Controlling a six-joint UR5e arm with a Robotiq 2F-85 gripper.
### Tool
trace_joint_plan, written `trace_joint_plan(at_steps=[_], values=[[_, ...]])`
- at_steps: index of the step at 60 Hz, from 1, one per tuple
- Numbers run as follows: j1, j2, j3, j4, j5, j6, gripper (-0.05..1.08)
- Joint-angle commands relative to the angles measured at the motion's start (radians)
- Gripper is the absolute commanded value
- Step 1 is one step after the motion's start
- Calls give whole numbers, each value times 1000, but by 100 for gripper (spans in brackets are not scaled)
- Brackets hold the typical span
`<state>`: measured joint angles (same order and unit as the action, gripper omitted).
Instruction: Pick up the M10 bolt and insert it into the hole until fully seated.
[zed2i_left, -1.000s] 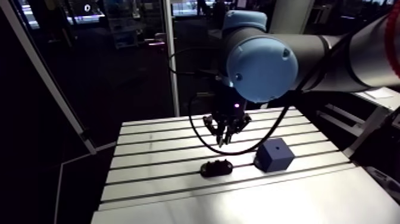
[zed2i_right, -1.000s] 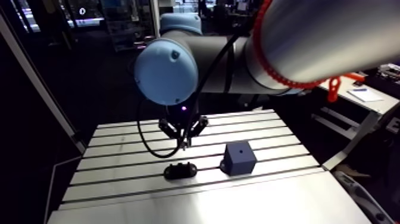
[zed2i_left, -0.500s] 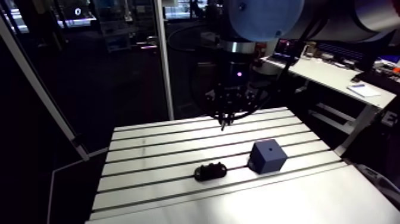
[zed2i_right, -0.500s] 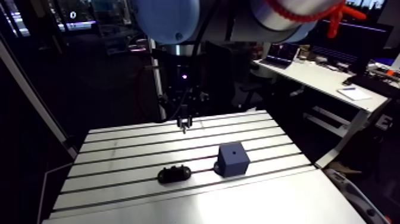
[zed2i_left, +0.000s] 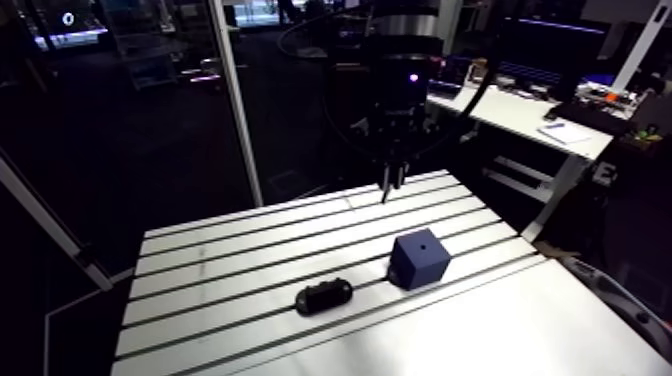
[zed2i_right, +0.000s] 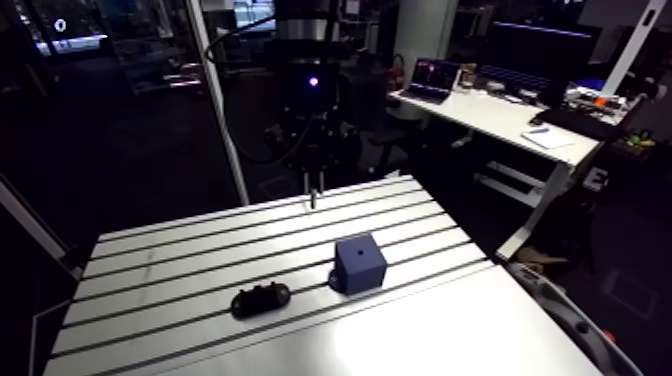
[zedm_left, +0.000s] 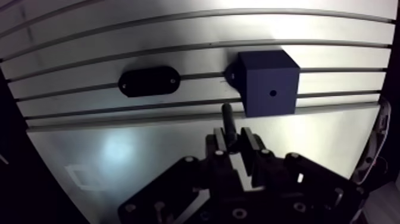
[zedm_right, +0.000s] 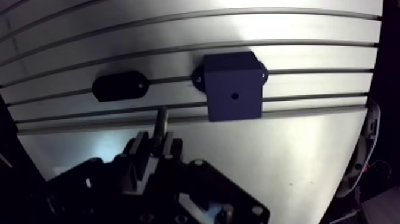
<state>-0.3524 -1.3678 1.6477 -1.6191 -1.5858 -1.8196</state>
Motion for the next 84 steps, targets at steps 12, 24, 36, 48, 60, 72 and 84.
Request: trace_joint_plan(at_steps=[12, 24, 36, 48, 60, 72, 84], values=[[-11, 56, -60, 23, -22, 4, 108], [-16, 73, -87, 63, -53, 14, 108], [-44, 62, -52, 72, -50, 18, 108], [-50, 40, -34, 75, -54, 19, 108], [-69, 37, -5, 66, -61, 18, 108], [-109, 20, 29, 62, -56, 12, 108], [-116, 13, 55, 11, -56, 0, 108]])
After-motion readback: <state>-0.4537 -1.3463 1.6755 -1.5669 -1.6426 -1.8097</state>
